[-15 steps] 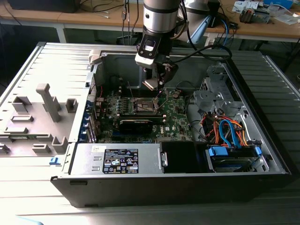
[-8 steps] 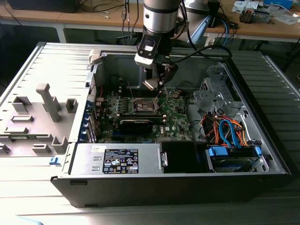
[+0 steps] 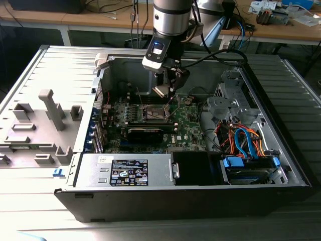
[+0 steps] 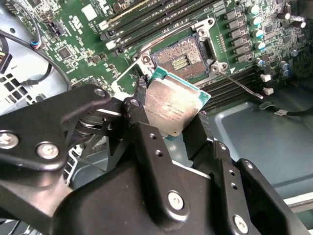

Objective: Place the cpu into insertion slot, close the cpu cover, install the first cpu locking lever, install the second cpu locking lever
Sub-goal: 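Place the cpu into insertion slot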

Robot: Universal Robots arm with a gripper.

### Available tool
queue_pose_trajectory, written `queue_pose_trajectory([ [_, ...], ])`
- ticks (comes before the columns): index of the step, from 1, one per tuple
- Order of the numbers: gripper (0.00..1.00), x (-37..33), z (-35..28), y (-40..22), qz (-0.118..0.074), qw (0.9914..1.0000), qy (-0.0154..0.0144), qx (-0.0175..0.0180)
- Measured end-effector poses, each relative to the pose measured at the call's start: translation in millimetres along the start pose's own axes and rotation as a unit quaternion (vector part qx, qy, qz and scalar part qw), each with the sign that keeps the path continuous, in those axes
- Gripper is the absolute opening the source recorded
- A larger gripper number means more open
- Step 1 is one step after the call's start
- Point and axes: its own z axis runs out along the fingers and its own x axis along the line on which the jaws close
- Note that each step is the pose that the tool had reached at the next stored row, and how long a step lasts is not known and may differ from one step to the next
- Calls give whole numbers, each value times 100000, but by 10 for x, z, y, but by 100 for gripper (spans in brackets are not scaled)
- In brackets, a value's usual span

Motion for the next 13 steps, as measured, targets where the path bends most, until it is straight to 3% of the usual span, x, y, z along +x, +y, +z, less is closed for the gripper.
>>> queue_pose_trajectory([
  [2,55,-1,0,0,410,99999,-162,107],
  [13,55,0,11,0,2316,99973,-221,100],
])
